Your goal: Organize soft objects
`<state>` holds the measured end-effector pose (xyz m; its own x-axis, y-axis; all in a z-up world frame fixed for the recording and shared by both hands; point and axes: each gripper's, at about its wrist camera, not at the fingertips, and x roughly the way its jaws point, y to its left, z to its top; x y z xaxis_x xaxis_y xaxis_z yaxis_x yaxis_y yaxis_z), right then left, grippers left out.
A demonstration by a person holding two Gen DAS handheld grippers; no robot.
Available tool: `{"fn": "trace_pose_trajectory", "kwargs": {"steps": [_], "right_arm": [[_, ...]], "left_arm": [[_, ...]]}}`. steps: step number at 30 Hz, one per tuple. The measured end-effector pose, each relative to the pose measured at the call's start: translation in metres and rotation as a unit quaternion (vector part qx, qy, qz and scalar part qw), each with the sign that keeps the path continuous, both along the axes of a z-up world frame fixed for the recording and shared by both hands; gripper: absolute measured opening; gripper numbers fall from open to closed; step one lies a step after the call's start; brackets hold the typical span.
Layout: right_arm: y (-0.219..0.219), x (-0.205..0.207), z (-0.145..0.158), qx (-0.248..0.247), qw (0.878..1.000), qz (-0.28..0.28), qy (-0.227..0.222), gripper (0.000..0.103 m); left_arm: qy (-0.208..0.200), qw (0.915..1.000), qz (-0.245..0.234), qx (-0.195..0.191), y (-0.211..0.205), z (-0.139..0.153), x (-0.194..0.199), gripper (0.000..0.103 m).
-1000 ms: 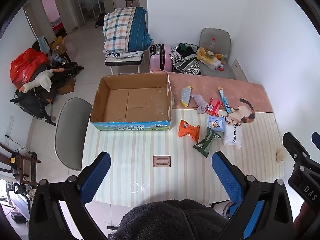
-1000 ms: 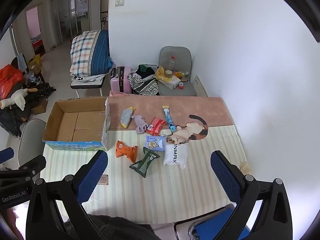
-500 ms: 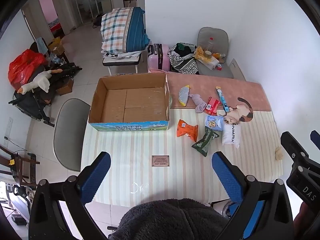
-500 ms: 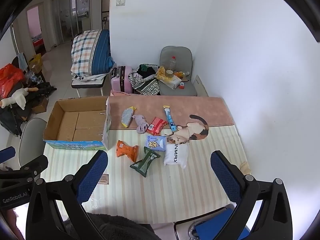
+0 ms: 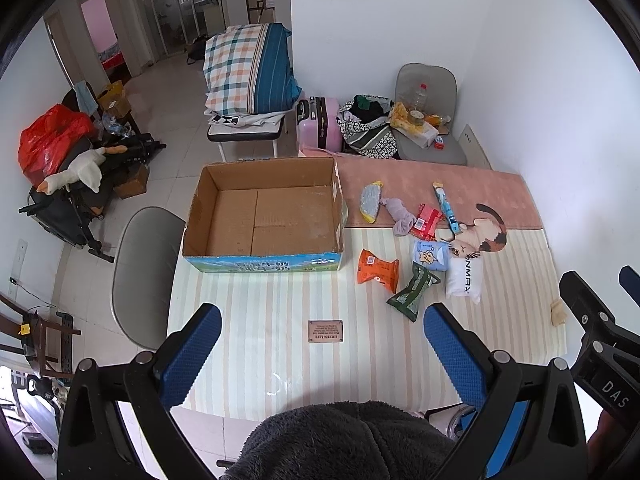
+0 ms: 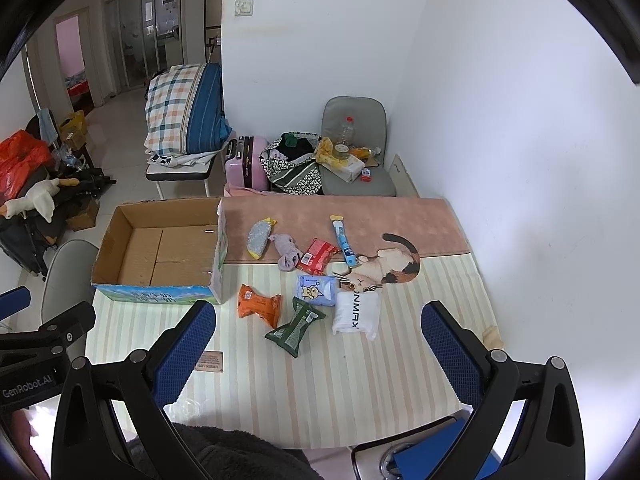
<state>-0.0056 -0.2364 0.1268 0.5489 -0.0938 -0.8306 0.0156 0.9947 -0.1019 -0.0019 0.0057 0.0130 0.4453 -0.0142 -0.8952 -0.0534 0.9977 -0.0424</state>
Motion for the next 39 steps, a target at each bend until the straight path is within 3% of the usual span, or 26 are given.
{"fn": "trace_pose_trajectory", "kwargs": {"steps": [39], "right_arm": [[0.014, 0.008, -0.008, -0.004, 1.0, 0.001, 0.008, 0.103]], "left_arm": [[0.005, 1.0, -0.002, -0.001, 0.008, -0.006, 0.009, 0.103]]}}
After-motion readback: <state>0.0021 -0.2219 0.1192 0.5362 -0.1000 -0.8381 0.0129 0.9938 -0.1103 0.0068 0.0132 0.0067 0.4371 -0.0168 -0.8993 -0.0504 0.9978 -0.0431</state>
